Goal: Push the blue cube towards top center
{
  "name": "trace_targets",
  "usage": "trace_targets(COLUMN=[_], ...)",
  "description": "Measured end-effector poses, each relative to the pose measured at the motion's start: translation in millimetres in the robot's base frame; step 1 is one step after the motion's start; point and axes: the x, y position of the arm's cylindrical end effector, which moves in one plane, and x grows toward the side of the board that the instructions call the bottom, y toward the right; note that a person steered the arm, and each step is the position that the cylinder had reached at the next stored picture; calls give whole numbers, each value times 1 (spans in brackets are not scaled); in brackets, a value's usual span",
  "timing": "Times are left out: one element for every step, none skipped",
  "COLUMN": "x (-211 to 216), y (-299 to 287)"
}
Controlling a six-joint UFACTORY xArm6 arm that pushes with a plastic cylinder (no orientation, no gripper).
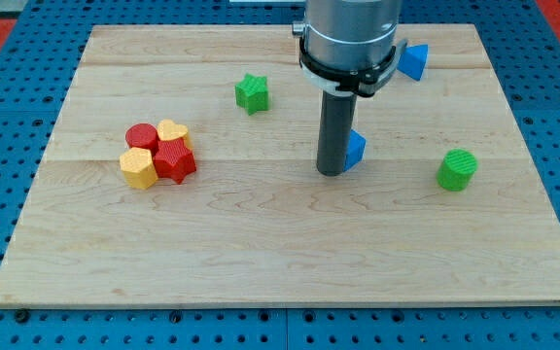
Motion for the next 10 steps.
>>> trace_targets(x=[19,22,-11,-69,-101,-88,-70,-85,-117,-132], y=[4,33,42,9,-32,-33,-39,-56,-57,-57])
